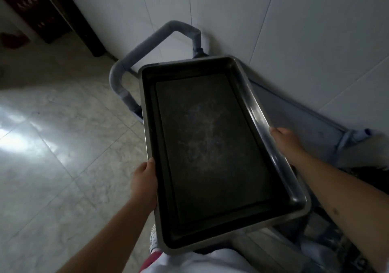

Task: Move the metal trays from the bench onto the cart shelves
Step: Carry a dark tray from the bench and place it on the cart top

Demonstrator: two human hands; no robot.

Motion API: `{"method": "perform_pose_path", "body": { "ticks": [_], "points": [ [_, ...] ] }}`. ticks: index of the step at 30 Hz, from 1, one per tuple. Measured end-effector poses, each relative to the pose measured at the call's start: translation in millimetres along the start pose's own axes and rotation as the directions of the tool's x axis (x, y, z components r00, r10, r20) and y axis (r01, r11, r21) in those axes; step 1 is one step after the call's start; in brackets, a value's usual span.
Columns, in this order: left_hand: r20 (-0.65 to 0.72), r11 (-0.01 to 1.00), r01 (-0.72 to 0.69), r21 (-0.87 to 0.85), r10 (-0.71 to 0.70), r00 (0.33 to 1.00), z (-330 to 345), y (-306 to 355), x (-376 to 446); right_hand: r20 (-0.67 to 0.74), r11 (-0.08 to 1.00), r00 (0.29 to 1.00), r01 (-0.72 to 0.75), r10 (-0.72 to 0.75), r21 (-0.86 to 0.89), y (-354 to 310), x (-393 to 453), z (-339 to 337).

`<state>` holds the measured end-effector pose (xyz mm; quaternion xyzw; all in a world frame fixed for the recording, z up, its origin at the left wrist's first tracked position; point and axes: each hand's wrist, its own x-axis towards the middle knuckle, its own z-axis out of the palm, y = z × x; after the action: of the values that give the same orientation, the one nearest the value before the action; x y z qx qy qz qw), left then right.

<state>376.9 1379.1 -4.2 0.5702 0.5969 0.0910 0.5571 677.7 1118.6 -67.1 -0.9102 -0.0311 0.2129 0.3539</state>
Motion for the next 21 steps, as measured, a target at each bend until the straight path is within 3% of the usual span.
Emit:
{"method": "perform_pose_path", "body": {
  "ticks": [6, 10, 17, 21],
  "points": [
    [-0.055, 0.987, 0.063, -0.148, -0.071, 0.996, 28, -2, -16, 0.105, 0.992, 0.992, 0.074, -0.063, -0.107, -15, 49, -2],
    [-0.009, 0.97, 0.088, -0.225, -0.093, 0.996, 52, -8, -25, 0.134, 0.983, 0.99, 0.075, -0.053, -0.17, -25, 80, -11],
    [0.319, 0.97, 0.197, -0.144, -0.143, 0.937, 54, -14, -21, 0.007, 0.947, 0.998, 0.061, -0.062, -0.315, -28, 108, -26],
    [0.433, 0.971, 0.212, -0.108, -0.146, 0.889, 60, -12, -29, -0.144, 0.932, 0.963, 0.17, -0.226, -0.321, -24, 66, -35]
  ]
}}
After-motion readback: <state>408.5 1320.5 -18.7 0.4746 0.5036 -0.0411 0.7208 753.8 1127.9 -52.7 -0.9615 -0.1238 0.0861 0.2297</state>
